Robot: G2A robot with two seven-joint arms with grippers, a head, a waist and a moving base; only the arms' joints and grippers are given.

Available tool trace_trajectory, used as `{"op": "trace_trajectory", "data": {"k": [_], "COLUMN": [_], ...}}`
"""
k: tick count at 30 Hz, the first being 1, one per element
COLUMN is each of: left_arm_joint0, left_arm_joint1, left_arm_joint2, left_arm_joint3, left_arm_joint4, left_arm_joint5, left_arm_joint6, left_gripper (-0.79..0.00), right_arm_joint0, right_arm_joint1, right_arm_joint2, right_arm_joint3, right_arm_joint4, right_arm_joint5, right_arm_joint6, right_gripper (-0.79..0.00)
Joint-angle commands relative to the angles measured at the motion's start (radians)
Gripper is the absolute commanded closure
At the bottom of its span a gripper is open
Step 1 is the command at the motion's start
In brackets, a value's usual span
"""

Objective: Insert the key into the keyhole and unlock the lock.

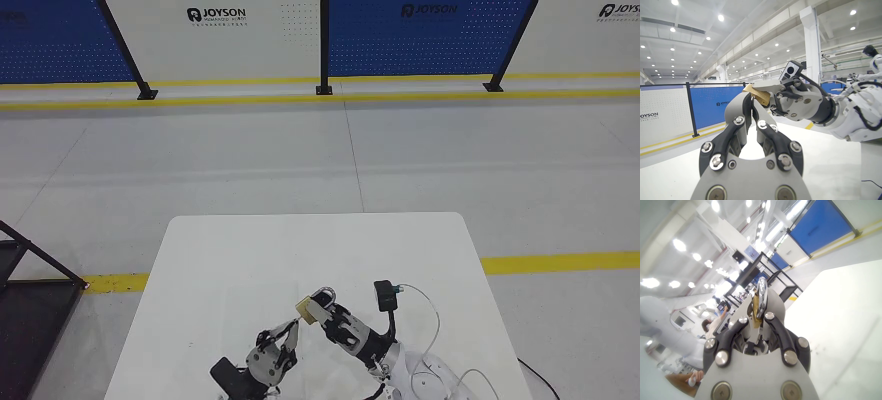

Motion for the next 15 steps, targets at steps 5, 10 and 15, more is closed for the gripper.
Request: {"op": "trace_trajectory", "data": {"k": [5, 10, 15], "left_arm_joint0": [-0.004, 0.024, 0.058], "left_arm_joint1": [-0.003, 0.001, 0.012], "left_arm_joint2": [0.011, 0.010, -0.024], "left_arm_joint3": [0.001, -0.027, -0.057], "left_arm_joint4": [-0.062, -0.109, -0.170], "left_arm_joint5": [-0.016, -0.068, -0.140], "left_arm_joint6": [-0.001, -0.001, -0.004], "left_gripper": [-0.785, -0.785, -0.785], "right_arm_joint0": [0.000, -0.006, -0.004], "right_arm_joint1": [0.001, 0.003, 0.005], "right_arm_joint2": [0.000, 0.004, 0.008], "right_arm_joint3": [0.000, -0.001, 0.000], "right_arm_joint4": [-0.001, -0.004, -0.006], "right_arm_joint5": [0.002, -0.007, -0.008], "right_arm_joint6": [-0.002, -0.004, -0.001], "right_gripper": [0.000, 0.000, 0.000]}}
